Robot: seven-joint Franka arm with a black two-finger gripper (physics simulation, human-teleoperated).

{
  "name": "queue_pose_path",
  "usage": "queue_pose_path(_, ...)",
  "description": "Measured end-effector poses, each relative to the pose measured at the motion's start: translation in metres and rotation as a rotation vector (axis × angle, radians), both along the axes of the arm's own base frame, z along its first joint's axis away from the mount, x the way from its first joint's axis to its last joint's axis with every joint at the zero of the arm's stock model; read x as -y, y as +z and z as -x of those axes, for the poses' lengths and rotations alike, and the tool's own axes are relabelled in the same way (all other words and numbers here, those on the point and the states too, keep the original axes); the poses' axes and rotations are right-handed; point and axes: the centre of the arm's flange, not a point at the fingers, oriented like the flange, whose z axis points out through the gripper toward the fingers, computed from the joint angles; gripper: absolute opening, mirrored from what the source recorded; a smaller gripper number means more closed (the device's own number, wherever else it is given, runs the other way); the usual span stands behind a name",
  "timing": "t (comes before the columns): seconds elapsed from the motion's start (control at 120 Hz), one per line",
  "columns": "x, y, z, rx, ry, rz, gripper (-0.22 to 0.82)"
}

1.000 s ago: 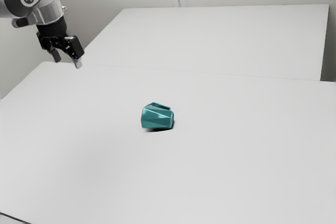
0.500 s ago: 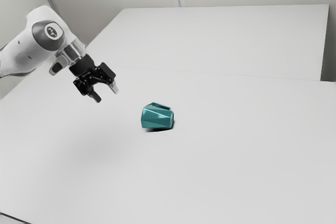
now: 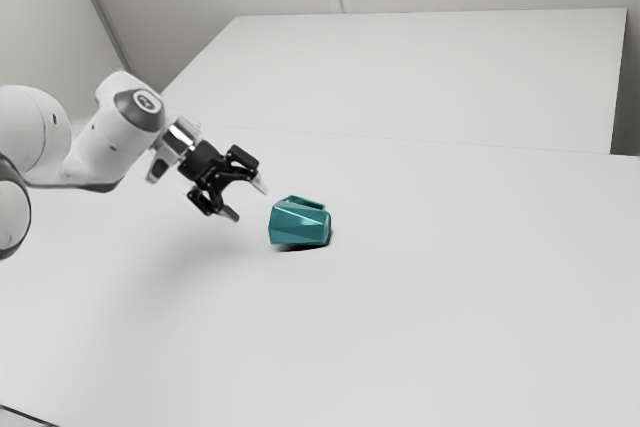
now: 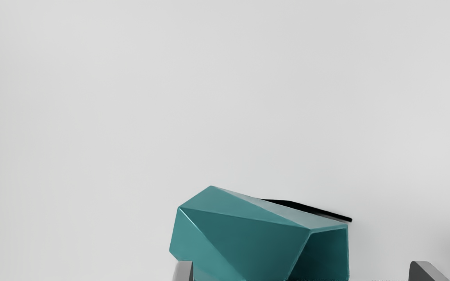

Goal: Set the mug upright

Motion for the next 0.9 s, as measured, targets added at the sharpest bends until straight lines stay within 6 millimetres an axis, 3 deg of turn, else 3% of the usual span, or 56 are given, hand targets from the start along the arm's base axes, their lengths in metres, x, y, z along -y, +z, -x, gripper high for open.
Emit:
queue_pose_path(0.575,0.011,-0.043,-0.02,-0.009,0.169,0.161,0.6)
queue_pose_path(0.9,0.032,-0.059,-0.025,-0.014,0.193,0.185,0.6)
